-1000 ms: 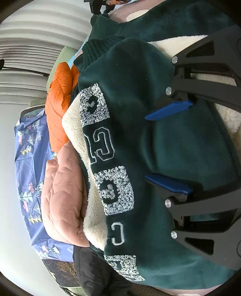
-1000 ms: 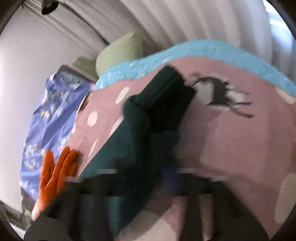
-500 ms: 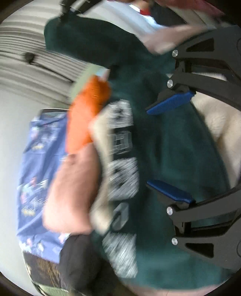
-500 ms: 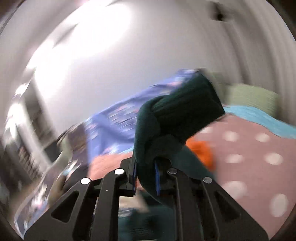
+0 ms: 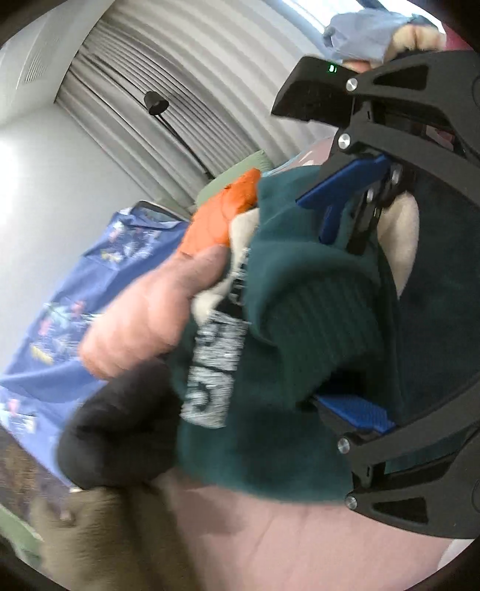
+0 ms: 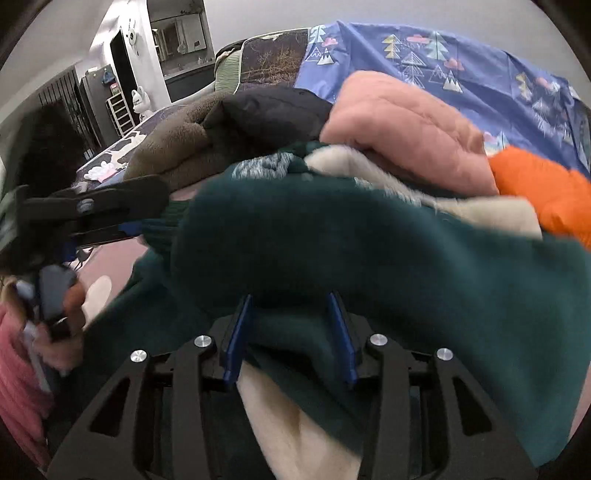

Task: Fold large clothes

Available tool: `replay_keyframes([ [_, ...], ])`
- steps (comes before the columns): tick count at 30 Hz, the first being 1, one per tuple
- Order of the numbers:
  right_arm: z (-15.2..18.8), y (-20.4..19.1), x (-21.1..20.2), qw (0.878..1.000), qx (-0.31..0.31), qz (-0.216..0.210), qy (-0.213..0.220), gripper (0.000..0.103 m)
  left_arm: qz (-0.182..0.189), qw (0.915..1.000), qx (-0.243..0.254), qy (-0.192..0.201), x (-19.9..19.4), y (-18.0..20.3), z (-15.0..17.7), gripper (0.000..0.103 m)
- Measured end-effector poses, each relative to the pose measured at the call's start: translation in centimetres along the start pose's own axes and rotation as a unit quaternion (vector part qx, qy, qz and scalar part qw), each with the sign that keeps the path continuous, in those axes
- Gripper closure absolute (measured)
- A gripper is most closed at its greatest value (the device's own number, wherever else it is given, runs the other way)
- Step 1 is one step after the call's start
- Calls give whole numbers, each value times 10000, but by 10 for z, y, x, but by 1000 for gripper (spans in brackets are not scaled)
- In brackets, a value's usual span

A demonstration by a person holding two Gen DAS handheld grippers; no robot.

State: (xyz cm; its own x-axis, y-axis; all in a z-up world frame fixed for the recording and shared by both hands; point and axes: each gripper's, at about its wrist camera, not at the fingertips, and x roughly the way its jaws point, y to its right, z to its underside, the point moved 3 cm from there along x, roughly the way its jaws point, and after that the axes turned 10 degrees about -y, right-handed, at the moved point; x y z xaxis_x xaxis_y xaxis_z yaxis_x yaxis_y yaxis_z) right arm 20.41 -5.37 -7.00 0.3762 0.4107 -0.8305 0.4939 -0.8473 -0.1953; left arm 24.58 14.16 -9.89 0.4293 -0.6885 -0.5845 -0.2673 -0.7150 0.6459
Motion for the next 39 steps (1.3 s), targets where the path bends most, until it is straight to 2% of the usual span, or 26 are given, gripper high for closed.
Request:
replay_keyframes([
  [2,12,8,-23,9997,66,101,194,45,-168,9997,87,-169,10,3,3,8],
  [5,24,30,-43,9976,114,535,415,45,-705,9964,392,-243,21,8,4,9],
  [6,28,37,-48,9968,158,640,459,45,-850,9953,412,-198,23,8,5,25],
  [7,31,49,-53,9950,272,825,495,44,-1017,9938,416,-163,25,8,4,57],
  [9,33,75,-63,9907,574,1091,583,44,-1014,9939,409,-161,19,11,-5,79],
  [10,35,89,-74,9879,774,1144,712,44,-970,9941,492,3,7,16,-9,79],
  [13,40,116,-104,9793,1193,1089,1221,44,-1027,9855,1097,783,-39,59,-21,79],
  [15,45,123,-117,9758,1279,1103,1387,43,-1237,9774,1430,941,-54,76,-20,78],
  [17,49,130,-104,9778,1342,1078,1197,38,-1779,9666,1648,832,-48,71,-14,72],
  [18,51,132,-84,9804,1354,1147,857,38,-2192,9594,1659,625,-34,56,-7,60],
  [19,52,134,-62,9802,1391,1312,506,38,-2472,9546,1613,398,-20,41,-3,53],
  [20,61,140,-36,9786,1472,1425,196,38,-2900,9459,1446,-143,9,9,9,50],
  [21,64,142,-27,9784,1521,1392,165,37,-2946,9455,1340,-355,20,-6,15,43],
  [22,68,139,-25,9771,1516,1461,296,33,-2751,9542,1149,-246,21,-19,22,42],
  [24,64,132,-33,9781,1327,1577,297,32,-2599,9608,967,-69,4,-13,14,36],
  [25,60,130,-40,9789,1252,1593,255,32,-2629,9603,930,21,-5,-8,10,35],
  [27,55,129,-61,9782,1269,1559,512,32,-2857,9522,1068,147,-18,8,3,35],
  [28,48,127,-75,9780,1216,1536,719,32,-2977,9472,1142,332,-29,20,0,36],
  [29,44,125,-84,9776,1165,1538,843,32,-2995,9455,1181,484,-36,28,-3,36],
  [31,28,121,-94,9764,1117,1532,1032,32,-2797,9477,1323,785,-48,50,-11,36],
  [33,11,124,-89,9767,1196,1436,1051,32,-2506,9515,1570,849,-38,78,-21,36],
  [36,-10,137,-63,9789,1502,1069,876,32,-2598,9450,1932,457,6,93,-29,36],
  [38,-11,150,-24,9779,1619,1231,495,32,-2998,9299,2129,82,52,82,-30,34],
  [39,-1,160,11,9762,1544,1516,170,31,-3332,9179,2139,-255,82,62,-26,31],
])
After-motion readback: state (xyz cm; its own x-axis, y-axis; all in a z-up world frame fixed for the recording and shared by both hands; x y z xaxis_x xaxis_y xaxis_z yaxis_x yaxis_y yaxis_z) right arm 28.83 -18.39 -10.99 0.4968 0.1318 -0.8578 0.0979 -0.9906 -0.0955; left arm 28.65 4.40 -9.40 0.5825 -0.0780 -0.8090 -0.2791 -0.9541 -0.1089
